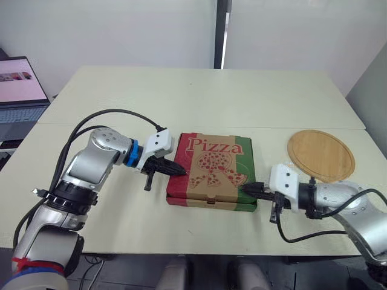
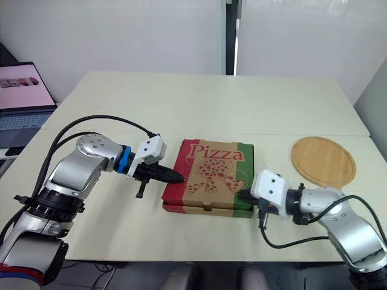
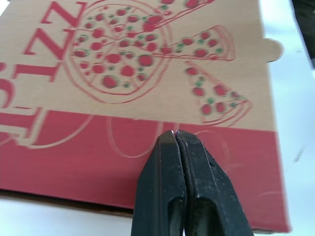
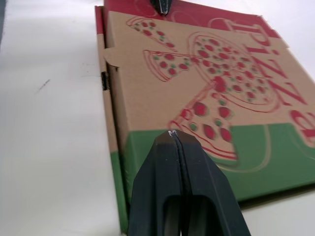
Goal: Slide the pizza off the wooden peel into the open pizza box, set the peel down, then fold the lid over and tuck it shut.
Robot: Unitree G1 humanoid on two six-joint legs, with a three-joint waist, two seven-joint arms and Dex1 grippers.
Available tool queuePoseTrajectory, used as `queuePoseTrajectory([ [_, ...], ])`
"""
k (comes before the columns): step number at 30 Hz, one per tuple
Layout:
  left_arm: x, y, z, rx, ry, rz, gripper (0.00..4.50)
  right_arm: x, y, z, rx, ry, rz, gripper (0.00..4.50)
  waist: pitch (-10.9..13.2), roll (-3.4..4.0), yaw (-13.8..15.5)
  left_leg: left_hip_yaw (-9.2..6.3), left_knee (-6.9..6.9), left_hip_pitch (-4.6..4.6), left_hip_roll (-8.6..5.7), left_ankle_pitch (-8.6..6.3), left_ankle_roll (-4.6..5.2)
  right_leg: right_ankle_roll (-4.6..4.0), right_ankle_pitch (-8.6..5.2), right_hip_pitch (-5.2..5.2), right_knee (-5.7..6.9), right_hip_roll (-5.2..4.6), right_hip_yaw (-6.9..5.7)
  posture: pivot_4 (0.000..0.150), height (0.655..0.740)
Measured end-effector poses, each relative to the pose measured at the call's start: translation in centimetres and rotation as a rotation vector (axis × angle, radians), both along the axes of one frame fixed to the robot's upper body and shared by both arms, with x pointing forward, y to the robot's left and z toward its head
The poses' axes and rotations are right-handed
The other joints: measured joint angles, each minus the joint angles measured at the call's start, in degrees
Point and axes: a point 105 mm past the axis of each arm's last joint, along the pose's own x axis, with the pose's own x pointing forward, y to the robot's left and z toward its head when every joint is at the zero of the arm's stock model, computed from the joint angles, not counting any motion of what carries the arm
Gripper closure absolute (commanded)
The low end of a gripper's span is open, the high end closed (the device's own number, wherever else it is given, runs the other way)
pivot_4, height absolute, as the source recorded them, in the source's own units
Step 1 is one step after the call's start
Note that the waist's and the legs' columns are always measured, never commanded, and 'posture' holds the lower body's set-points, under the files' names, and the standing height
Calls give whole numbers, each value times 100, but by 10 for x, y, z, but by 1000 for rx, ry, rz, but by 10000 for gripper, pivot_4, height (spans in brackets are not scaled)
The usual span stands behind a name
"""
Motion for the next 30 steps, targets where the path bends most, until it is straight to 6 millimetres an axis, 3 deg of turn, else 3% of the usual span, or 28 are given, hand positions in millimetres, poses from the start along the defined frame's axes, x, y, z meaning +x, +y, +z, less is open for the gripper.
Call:
queuePoseTrajectory([
  [6,-15,-3,-9,6,37,-15,45000,3,7,-17,-31,19,8,44791,0,0,-2,0,-1,1,2,0,0,0,0,-3,2,1,1,1500,7281],
  [10,-18,1,-22,19,63,11,45000,5,11,-18,-52,-19,27,44791,-1,1,-12,-2,-3,3,4,0,0,0,0,-4,3,3,1,1500,7281],
  [18,-16,1,-24,-3,53,24,45000,6,12,-17,-39,-25,26,44791,-2,2,-3,-1,-2,5,2,0,0,0,0,1,2,2,1,1500,7281],
  [21,-13,1,-20,-55,54,66,45000,10,12,-7,25,-31,5,44791,-1,1,3,-2,-1,2,3,0,0,0,0,-2,2,2,1,1500,7281],
  [26,1,34,15,-179,-87,271,45000,22,-10,29,108,-148,-111,44791,-1,2,-16,-1,-6,1,3,0,-1,0,0,-10,3,-1,4,1500,7281],
  [30,-5,81,16,-209,-137,489,45000,27,-44,43,145,-217,-240,44791,-1,2,-8,-1,-15,1,4,0,-1,-1,0,-12,1,-5,5,1500,7281],
])
